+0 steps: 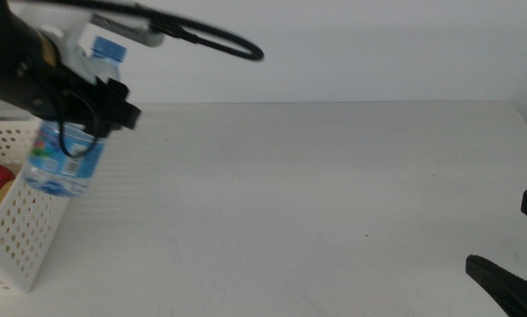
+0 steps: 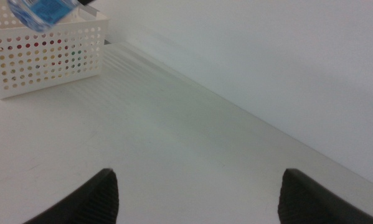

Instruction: Use arms to grab the bottles and put them into the dustbin to the left of the table.

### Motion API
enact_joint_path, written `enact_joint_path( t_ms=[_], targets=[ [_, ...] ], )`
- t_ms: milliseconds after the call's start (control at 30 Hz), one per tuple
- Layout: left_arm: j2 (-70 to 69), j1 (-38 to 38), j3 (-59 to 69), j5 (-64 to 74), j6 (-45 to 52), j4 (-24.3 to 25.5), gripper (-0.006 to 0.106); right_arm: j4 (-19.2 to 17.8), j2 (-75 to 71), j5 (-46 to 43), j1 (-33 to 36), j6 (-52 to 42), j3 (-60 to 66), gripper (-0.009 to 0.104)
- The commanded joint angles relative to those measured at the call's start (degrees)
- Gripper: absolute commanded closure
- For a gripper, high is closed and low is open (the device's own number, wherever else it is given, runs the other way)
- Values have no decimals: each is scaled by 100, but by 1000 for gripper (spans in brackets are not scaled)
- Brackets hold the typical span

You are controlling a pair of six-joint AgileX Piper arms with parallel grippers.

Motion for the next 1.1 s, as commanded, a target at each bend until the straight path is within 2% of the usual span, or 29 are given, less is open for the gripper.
enact_joint_path(
  t_ms=[0,100,267,500,633,867,1067],
  targets=[
    [-141,204,-545,16,231,54,105,-34,64,-454,-23,-69,-157,28],
    [-68,717,-908,312,464,-318,105,-34,64,-454,-23,-69,-157,28],
    [136,1659,-1457,814,1415,-1354,105,-34,64,-454,-23,-69,-157,28],
    [542,2864,-1877,1429,2023,-1766,105,-34,64,-454,-23,-69,-157,28],
    [821,3374,-1961,1598,2429,-2434,105,-34,64,-454,-23,-69,-157,28],
    [1451,3951,-1961,1631,2569,-2478,105,-34,64,-454,-23,-69,-157,28],
    [2001,4107,-1961,1407,2569,-2354,105,-34,64,-454,-23,-69,-157,28]
  ],
)
